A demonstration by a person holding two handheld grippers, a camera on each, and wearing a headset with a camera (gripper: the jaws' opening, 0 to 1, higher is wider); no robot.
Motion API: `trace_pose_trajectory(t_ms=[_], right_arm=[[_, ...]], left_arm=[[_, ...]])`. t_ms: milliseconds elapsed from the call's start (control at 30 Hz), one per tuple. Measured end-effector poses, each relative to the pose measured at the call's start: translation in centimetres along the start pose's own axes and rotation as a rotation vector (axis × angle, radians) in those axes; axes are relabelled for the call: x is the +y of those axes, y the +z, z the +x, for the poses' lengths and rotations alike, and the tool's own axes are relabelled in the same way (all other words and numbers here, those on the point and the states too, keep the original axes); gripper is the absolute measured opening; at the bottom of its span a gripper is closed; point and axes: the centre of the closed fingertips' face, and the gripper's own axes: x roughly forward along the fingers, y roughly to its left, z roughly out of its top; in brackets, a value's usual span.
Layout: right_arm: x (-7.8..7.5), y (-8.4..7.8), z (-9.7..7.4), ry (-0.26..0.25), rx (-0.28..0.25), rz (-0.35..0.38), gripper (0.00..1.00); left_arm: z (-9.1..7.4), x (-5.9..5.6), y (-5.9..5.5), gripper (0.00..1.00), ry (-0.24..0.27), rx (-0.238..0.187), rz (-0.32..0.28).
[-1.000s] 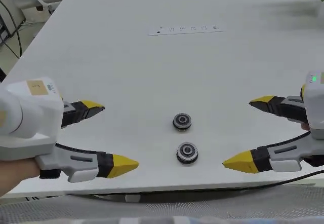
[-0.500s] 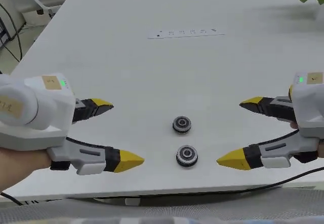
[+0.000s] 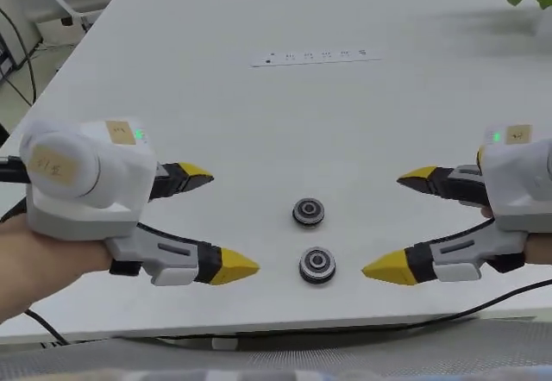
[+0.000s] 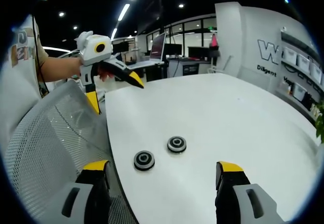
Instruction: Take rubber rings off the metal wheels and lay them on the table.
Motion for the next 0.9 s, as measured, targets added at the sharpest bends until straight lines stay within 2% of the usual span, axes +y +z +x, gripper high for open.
trace_pose_trajectory(t_ms=[533,900], right_arm=[[0.2,0.1,1.4,0.046,-0.001,-0.042,0.77],[0.3,-0.4,2.3,0.079,0.016,-0.075,0.70]], left_arm=[[2.2,-0.3,0.9,0.73,-0.056,0.011,0.030],[3.9,-0.6,0.7,0.70,-0.094,0.031,0.043]])
